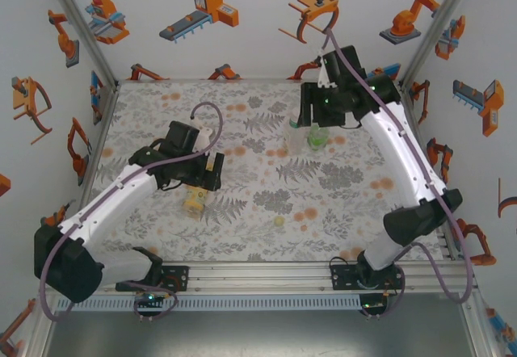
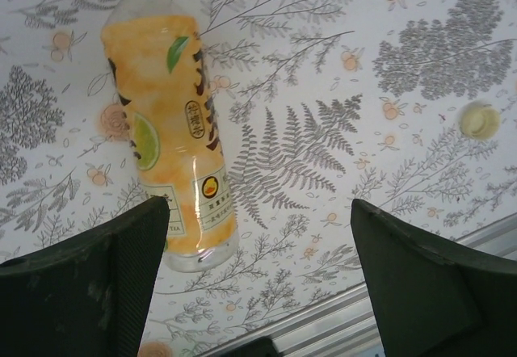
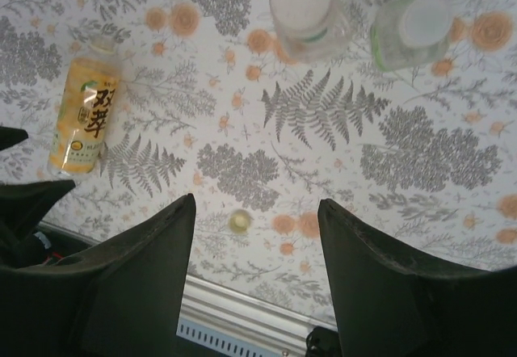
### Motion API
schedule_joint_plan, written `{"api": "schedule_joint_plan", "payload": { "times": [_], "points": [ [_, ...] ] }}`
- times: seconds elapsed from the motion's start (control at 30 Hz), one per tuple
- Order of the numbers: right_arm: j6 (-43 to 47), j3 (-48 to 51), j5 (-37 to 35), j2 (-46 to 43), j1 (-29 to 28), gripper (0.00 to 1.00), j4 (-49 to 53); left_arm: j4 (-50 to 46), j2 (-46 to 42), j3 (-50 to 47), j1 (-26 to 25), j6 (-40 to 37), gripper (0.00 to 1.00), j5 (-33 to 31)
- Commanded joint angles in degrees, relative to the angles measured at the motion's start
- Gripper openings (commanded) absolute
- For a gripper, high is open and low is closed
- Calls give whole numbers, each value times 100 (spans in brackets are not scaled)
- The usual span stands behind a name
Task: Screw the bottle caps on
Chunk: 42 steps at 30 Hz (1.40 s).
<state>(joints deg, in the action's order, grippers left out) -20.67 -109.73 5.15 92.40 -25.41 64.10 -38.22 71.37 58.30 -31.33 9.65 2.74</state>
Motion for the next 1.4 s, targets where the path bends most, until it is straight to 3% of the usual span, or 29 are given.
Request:
{"api": "schedule_joint_plan", "payload": {
  "times": [0.0, 0.2, 0.37, 0.47, 0.97, 1.23, 1.37],
  "points": [
    [-375, 632, 174, -301, 18, 58, -414, -316, 173, -38, 178, 228, 84, 65],
    [-1270, 1305, 798, -709, 18, 60, -580, -306, 352, -317, 410, 226, 84, 48],
    [-2956, 2319, 982, -1371, 13, 62, -1324, -244, 498, -522, 643, 128, 82, 273],
    [-3450, 2579, 939, -1741, 18, 62, -1466, -247, 654, -621, 743, 73, 81, 348],
    [-5042, 1213, 819, -2094, 10, 67, -811, -498, 1593, -151, 954, -129, 75, 475],
    [-5369, 756, 1395, -1910, 226, 69, -907, -711, 1415, -78, 971, -126, 73, 426],
    [-5449, 1059, 1540, -1990, 340, 68, -1151, -697, 1318, -72, 980, -65, 71, 419]
  ]
}}
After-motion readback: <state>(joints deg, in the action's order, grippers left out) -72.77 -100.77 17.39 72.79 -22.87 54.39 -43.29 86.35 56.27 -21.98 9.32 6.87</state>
